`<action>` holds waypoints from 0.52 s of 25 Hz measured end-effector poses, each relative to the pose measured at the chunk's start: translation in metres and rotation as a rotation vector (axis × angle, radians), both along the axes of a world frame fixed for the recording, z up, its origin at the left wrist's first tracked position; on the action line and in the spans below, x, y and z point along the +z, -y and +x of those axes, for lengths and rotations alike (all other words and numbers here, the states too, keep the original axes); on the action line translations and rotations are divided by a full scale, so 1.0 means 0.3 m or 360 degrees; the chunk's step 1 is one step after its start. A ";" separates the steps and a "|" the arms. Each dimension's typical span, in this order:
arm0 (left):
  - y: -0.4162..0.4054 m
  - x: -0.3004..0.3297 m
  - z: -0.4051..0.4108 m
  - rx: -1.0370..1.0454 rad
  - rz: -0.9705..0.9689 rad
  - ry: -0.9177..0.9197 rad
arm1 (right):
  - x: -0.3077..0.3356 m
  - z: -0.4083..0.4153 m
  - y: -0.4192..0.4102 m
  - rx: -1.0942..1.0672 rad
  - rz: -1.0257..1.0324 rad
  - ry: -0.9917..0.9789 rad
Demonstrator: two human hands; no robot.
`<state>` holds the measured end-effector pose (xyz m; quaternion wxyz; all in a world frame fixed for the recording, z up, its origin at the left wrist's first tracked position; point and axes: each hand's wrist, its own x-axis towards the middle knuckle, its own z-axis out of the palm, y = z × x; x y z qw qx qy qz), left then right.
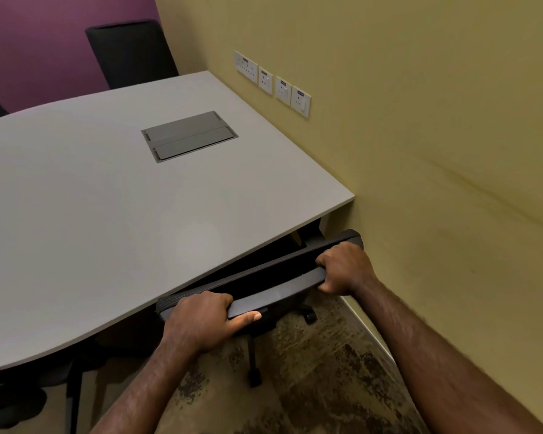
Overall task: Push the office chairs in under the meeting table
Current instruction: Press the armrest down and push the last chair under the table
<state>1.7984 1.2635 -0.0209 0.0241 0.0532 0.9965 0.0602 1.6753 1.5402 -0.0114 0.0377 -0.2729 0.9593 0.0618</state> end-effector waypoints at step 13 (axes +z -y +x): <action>-0.046 -0.009 -0.212 0.0132 0.0048 -0.0019 | -0.020 -0.294 0.001 0.0087 -0.0079 -0.0040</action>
